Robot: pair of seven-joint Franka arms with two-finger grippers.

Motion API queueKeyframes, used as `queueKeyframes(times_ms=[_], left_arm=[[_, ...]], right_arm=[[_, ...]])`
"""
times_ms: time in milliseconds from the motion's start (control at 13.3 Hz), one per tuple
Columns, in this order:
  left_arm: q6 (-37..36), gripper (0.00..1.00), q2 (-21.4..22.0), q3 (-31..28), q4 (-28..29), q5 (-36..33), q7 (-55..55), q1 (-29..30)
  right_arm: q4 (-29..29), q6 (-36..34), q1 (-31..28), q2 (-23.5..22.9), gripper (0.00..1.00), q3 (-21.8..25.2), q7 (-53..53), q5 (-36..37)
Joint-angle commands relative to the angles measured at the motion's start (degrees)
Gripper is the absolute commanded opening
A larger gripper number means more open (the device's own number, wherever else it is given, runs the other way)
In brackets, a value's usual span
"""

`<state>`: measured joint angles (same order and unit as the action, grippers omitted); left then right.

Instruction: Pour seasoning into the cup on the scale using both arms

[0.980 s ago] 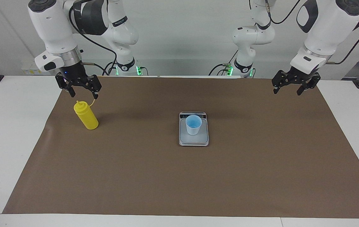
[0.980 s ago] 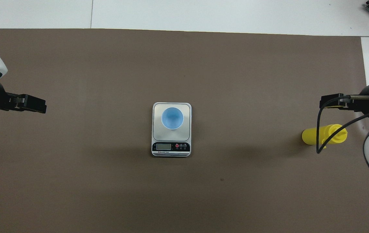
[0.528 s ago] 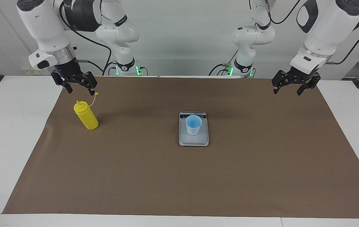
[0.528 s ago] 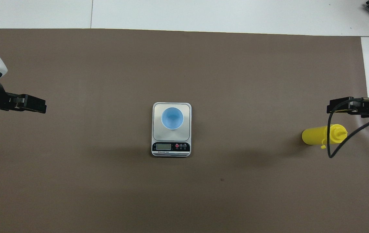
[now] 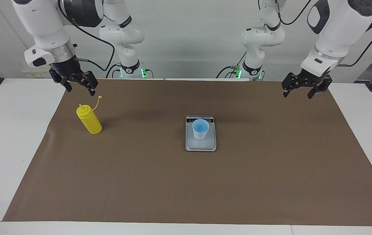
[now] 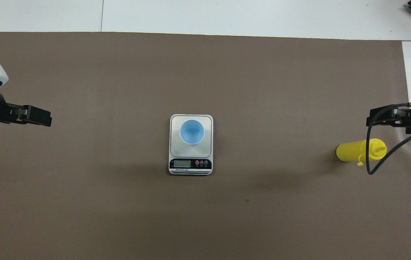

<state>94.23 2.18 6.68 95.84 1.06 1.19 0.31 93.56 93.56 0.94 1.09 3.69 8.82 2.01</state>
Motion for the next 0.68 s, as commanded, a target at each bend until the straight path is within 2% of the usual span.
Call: queueKeyframes(times_ms=[0,302,603], left_arm=[[-0.27,1.0,1.6,0.26,1.63,0.7,-0.4,0.65],[-0.27,1.0,1.6,0.26,1.63,0.7,-0.4,0.65],[-0.27,1.0,1.6,0.26,1.54,0.7,-0.4,0.65]], right_arm=[[-5.5,-3.38,-1.64,-3.2,1.0,-1.22,-0.04,0.98],[-2.26,-4.35,-3.14,-1.27,1.0,-1.4,-0.56,-0.96],[-0.23,-3.91,-4.28,-0.3,1.0,-3.6,-1.18,-0.96]])
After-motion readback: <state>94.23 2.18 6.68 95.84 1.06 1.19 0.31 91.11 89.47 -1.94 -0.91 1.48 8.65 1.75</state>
